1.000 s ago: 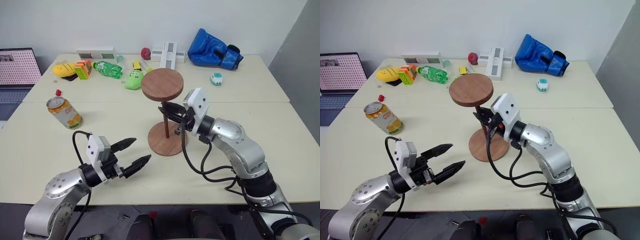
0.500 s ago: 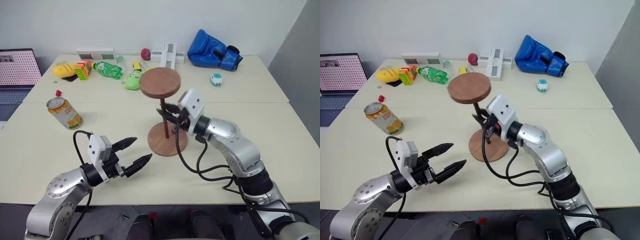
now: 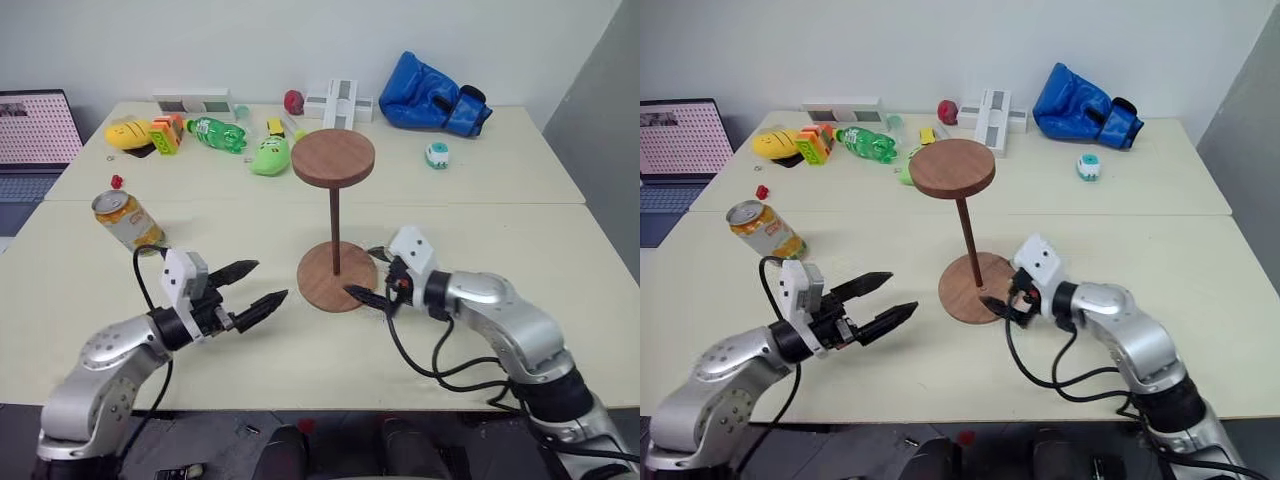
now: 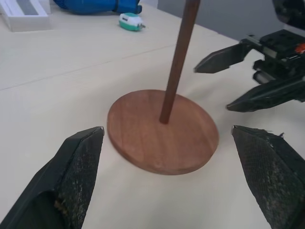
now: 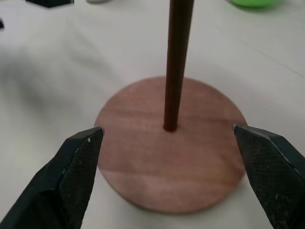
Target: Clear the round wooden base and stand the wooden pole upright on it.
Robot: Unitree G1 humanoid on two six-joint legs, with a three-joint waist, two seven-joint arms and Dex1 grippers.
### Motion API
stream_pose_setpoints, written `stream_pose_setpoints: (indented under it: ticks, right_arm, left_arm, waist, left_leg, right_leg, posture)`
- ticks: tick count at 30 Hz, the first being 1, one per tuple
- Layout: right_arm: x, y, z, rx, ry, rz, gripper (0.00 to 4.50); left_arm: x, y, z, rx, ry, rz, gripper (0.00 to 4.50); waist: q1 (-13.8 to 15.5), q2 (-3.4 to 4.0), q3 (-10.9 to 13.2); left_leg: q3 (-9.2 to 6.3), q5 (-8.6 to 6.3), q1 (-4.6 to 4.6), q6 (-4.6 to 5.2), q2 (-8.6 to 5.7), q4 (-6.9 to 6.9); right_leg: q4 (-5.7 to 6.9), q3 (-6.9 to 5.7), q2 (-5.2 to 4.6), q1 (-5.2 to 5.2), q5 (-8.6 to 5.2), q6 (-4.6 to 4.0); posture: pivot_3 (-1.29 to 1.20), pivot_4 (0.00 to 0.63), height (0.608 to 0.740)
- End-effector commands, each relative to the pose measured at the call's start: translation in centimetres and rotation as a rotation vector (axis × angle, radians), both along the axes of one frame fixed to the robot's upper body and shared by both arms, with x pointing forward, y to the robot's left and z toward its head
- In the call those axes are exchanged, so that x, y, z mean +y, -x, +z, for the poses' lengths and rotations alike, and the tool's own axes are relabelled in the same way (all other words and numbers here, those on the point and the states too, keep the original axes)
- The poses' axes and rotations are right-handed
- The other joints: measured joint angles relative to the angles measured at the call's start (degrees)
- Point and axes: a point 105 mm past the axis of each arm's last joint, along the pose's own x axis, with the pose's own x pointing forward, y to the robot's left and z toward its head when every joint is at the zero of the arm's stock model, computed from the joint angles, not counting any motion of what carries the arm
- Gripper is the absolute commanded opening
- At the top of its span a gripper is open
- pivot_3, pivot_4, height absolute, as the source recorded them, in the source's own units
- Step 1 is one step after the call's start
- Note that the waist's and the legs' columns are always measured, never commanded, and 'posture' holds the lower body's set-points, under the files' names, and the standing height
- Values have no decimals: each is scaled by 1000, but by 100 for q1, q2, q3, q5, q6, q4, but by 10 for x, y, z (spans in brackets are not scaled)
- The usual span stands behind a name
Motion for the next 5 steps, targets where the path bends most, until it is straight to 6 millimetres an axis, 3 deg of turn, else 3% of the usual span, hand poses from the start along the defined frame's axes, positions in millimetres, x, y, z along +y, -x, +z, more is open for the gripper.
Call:
stream_pose_setpoints:
  ticks: [1,5]
  right_arm:
    - [-39,9,21,-38,27,-19,4462]
    - [-55,17,28,-22,36,-20,4462]
  left_arm:
    - [35,-24,25,14,-152,14,4500]
    - [56,-38,35,-1,-259,46,4500]
  waist:
    - [20,-10,14]
    - [38,-17,50]
  left_leg:
    - [-5,0,0,0,1,1]
    - [-8,0,-3,0,-1,-8]
  right_leg:
    - [4,-7,5,1,0,0]
    - [-13,-12,5,2,0,0]
  posture:
    - [0,150,740]
    - [0,150,740]
